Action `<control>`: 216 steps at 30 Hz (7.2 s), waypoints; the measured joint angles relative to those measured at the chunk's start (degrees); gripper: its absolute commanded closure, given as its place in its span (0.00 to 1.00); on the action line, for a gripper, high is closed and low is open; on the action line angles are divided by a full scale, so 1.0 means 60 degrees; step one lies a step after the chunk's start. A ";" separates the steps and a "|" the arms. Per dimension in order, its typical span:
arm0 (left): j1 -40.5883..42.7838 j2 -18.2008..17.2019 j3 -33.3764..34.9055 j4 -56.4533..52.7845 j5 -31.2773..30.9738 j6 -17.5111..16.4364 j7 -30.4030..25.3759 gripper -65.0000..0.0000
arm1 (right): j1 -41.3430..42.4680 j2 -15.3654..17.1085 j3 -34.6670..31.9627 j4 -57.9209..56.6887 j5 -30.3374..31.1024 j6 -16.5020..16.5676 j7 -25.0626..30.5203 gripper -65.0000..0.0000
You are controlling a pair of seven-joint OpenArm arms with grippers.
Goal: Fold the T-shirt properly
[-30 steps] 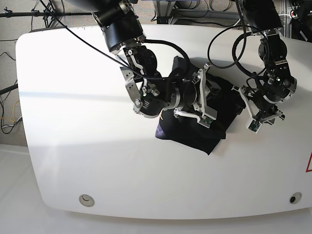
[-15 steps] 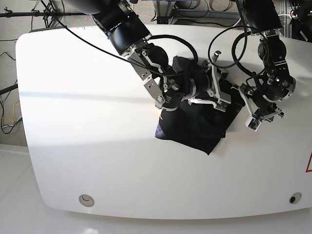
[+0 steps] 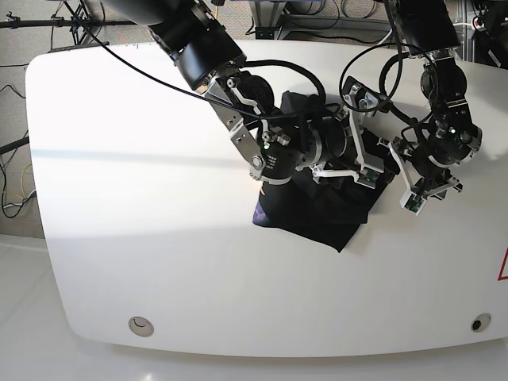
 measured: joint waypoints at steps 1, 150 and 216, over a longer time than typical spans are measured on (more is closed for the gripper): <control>-0.0004 0.0000 0.0000 0.0000 0.0000 0.0000 0.0000 0.47 | 0.0036 0.0004 0.0000 0.0146 0.0015 0.0011 0.0004 0.00; -0.0426 -0.1213 -0.1402 0.0022 -0.0069 -0.0007 -0.0004 0.47 | 0.1009 -0.0004 0.0965 -0.1759 -0.0025 -0.1300 0.2291 0.00; -0.0109 0.1042 -0.4011 0.1282 -0.0076 0.0029 0.3289 0.47 | 0.3967 -0.0036 -0.1453 -0.7431 -0.0022 -0.1286 0.4849 0.00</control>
